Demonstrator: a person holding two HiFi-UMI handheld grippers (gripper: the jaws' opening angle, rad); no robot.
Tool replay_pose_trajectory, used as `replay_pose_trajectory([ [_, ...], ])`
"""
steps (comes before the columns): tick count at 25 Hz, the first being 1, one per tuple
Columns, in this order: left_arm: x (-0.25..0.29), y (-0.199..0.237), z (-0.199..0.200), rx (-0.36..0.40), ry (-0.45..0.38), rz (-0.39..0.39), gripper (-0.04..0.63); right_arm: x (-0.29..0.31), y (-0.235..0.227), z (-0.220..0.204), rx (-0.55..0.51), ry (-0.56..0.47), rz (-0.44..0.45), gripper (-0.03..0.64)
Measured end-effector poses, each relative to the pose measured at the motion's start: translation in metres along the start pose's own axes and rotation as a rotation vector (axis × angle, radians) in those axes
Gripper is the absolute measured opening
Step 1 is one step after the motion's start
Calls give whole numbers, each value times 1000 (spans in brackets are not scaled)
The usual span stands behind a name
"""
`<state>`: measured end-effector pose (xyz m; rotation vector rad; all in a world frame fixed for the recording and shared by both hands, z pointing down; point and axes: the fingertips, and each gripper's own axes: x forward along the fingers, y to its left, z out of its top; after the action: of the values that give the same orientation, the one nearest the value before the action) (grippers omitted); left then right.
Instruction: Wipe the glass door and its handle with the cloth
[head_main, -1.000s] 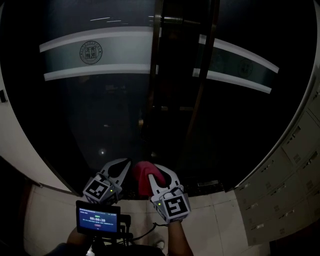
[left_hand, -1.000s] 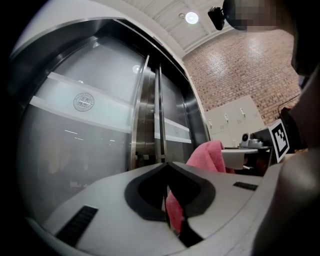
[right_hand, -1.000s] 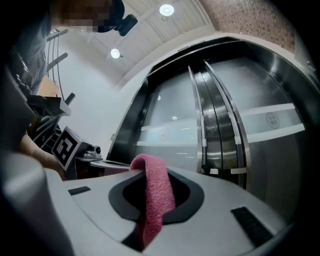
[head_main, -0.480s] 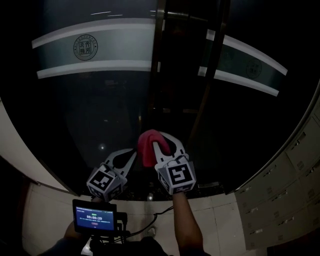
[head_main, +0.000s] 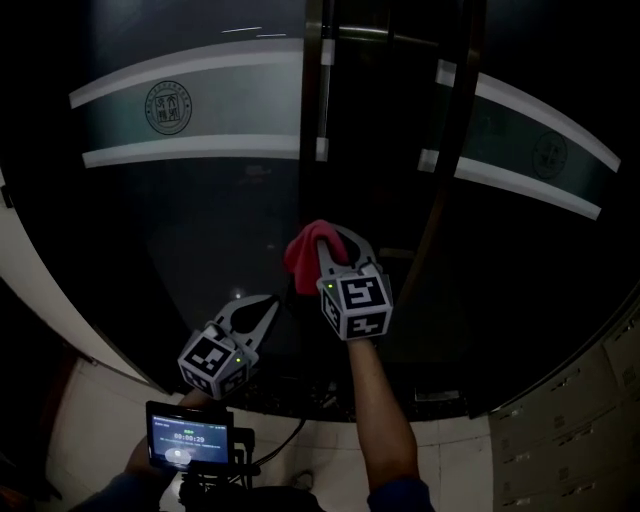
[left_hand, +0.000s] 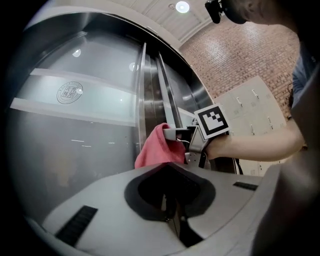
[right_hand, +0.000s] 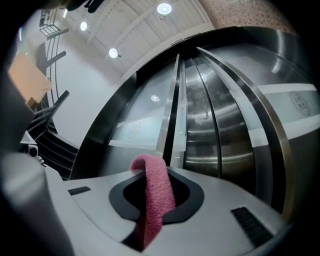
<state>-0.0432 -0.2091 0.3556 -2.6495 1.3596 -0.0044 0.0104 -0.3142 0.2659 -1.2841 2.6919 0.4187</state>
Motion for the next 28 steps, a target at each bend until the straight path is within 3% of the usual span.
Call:
replay_pose_trajectory([
  [5, 5, 16, -15, -31, 37, 35, 12, 1, 9, -38, 41, 17, 1, 28],
  [10, 7, 28, -29, -33, 30, 13, 12, -16, 21, -65, 75, -16, -55, 28],
  [13, 5, 33, -37, -56, 37, -17, 12, -27, 35, -94, 63, 36, -93, 28],
  [23, -7, 40, -67, -69, 85, -117, 12, -37, 72, -182, 198, 135, -189, 29],
  [28, -15, 44, -84, -64, 116, -132, 12, -28, 90, -213, 255, 190, -179, 29],
])
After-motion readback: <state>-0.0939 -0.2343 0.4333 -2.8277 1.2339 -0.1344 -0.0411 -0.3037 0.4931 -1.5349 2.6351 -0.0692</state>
